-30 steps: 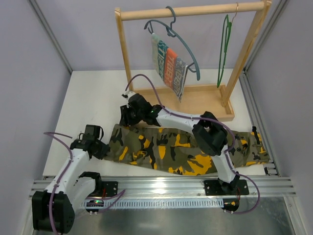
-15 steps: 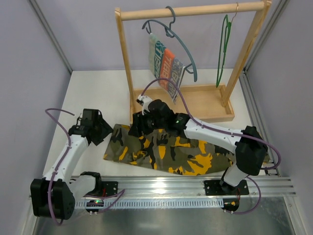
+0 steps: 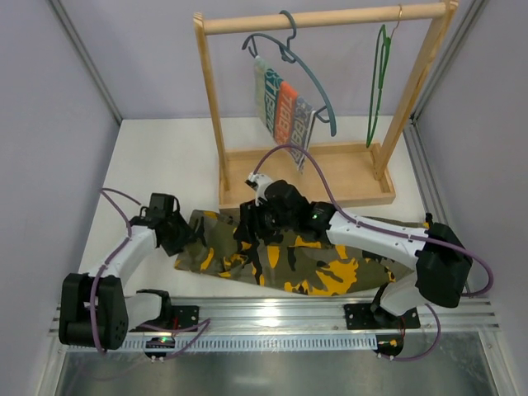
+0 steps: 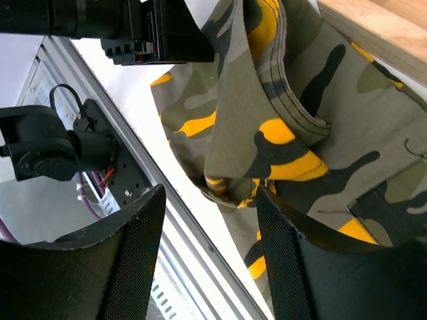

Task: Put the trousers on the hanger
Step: Fold the trousers

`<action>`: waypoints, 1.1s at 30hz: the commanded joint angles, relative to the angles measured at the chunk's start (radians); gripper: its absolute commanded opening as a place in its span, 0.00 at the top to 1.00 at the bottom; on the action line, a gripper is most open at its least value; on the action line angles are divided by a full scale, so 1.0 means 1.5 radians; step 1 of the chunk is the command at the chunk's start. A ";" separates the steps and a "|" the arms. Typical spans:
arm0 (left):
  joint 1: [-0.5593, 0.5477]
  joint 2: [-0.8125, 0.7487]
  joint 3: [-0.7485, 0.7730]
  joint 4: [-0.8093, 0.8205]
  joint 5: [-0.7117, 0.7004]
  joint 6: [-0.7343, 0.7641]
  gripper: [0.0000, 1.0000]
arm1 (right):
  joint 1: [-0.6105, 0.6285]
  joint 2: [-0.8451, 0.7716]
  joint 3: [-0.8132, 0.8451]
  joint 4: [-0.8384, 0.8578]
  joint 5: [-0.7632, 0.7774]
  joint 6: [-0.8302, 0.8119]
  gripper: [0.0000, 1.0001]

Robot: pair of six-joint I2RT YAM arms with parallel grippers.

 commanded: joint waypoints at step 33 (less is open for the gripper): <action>0.044 0.010 0.153 -0.244 -0.203 -0.126 0.42 | 0.118 0.110 -0.012 -0.031 0.235 0.387 0.40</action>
